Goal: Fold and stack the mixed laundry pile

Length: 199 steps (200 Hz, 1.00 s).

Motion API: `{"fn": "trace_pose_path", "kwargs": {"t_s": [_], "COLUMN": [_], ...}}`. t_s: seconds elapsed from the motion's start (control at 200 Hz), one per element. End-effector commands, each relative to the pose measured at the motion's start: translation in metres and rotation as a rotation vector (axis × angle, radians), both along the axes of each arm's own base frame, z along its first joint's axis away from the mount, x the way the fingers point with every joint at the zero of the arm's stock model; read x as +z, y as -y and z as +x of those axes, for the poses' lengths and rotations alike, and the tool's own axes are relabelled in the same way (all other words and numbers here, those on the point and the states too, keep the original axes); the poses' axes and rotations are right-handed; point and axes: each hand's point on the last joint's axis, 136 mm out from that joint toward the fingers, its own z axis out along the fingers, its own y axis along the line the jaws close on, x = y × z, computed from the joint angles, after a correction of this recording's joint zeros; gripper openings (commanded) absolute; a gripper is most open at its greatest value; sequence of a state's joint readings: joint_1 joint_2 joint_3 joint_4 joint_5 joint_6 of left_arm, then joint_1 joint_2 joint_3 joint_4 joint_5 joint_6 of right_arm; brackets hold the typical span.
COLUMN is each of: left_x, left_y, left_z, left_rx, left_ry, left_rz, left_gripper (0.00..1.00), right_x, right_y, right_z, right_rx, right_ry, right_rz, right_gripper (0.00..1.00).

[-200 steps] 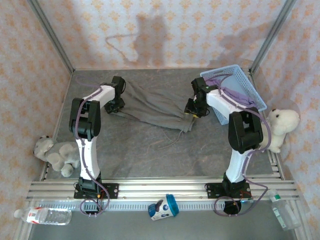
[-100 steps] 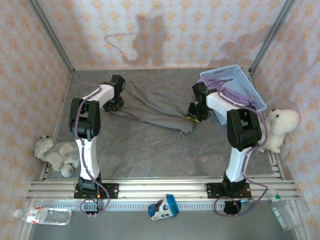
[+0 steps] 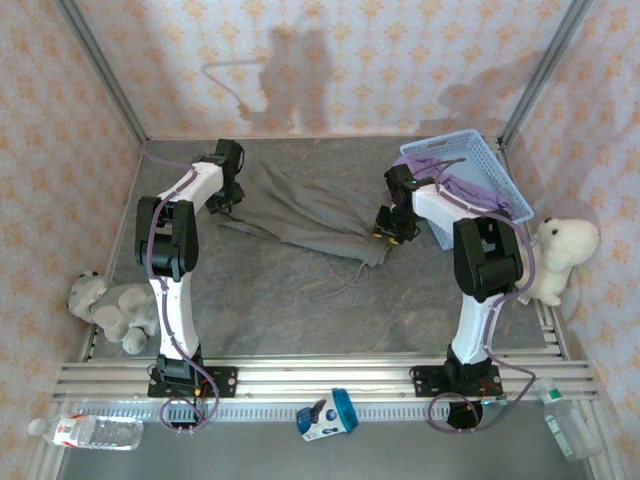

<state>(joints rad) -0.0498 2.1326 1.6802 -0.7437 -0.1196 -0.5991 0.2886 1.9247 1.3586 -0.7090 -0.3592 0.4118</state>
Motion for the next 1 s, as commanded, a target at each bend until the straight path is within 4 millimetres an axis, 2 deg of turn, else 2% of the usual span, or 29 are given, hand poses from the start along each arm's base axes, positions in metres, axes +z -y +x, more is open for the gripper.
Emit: {"fn": "trace_pose_path", "kwargs": {"t_s": [0.0,0.205,0.335,0.39,0.46,0.515,0.625,0.66,0.811,0.881,0.991], "left_x": [0.005,-0.016,-0.025,-0.027,-0.026,-0.023,-0.004,0.008,0.039,0.03,0.014], "left_y": [-0.007,-0.007,-0.008,-0.008,-0.009,-0.008,-0.012,-0.014,-0.024,-0.027,-0.021], "left_z": [-0.001,-0.01,-0.012,-0.011,-0.01,-0.01,-0.017,-0.021,-0.057,-0.068,-0.072], "left_rx": [-0.009,-0.016,-0.013,-0.011,-0.009,-0.015,-0.025,-0.028,-0.016,-0.05,-0.064], "left_ry": [-0.025,-0.078,-0.094,-0.093,-0.087,-0.089,-0.091,-0.08,-0.064,-0.097,-0.17], "left_rz": [0.024,0.03,0.03,0.03,0.033,0.037,0.057,0.069,0.124,0.149,0.116], "left_gripper": [0.42,0.4,0.33,0.26,0.09,0.0,0.0,0.0,0.0,0.0,0.0], "right_x": [-0.01,-0.014,-0.014,-0.014,-0.014,-0.014,-0.017,-0.019,-0.023,-0.021,-0.016], "right_y": [0.006,0.006,0.005,0.005,0.005,0.006,0.009,0.01,0.01,0.008,0.005], "right_z": [-0.001,-0.002,-0.003,-0.003,-0.004,-0.004,-0.006,-0.007,-0.006,-0.005,-0.003], "right_rx": [-0.027,-0.03,-0.028,-0.027,-0.025,-0.026,-0.029,-0.03,-0.04,-0.038,-0.018], "right_ry": [-0.032,-0.042,-0.046,-0.048,-0.049,-0.051,-0.062,-0.067,-0.071,-0.067,-0.056], "right_rz": [-0.023,-0.02,-0.019,-0.02,-0.022,-0.026,-0.043,-0.049,-0.045,-0.034,-0.027], "right_gripper": [0.35,0.35,0.35,0.35,0.35,0.35,0.35,0.35,0.35,0.35,0.35]}}
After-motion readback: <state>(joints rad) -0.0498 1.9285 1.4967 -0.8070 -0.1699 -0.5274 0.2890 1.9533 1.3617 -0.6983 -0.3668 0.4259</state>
